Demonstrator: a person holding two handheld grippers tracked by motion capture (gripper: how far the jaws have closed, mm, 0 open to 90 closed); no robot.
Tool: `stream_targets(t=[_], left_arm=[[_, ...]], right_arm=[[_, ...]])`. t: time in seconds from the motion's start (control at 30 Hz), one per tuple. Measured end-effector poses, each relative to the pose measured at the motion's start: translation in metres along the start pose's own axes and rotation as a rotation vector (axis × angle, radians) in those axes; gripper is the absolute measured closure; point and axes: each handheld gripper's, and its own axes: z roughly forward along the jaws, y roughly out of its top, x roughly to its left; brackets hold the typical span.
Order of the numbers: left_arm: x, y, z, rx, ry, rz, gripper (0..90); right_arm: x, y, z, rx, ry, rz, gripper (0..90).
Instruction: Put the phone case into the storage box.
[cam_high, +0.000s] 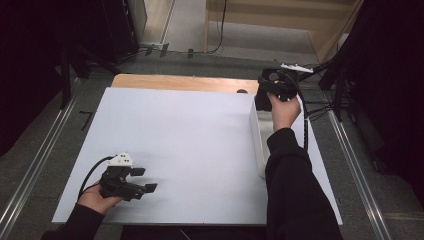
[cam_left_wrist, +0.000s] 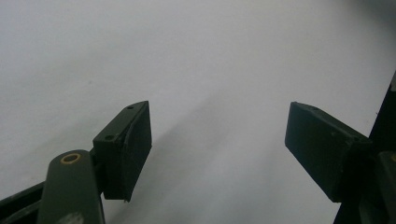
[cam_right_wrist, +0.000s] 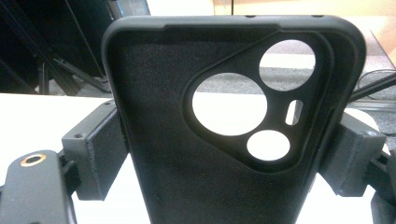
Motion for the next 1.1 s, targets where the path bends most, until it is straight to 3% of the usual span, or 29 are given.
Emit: stream_targets(t=[0.23, 1.03, 1.1], left_arm=[[0.001, 0.0, -0.001, 0.001, 0.001, 0.003, 23.0], [-0.002, 0.0, 0.001, 0.006, -0.001, 0.007, 23.0], [-0.002, 0.0, 0.001, 0.001, 0.001, 0.012, 23.0]], right_arm=[[-0.002, -0.006, 0.002, -0.008, -0.001, 0.015, 12.4], [-0.001, -0.026, 0.011, 0.038, -0.023, -0.009, 12.1], [-0.002, -0.027, 0.011, 0.041, -0.018, 0.005, 12.1]])
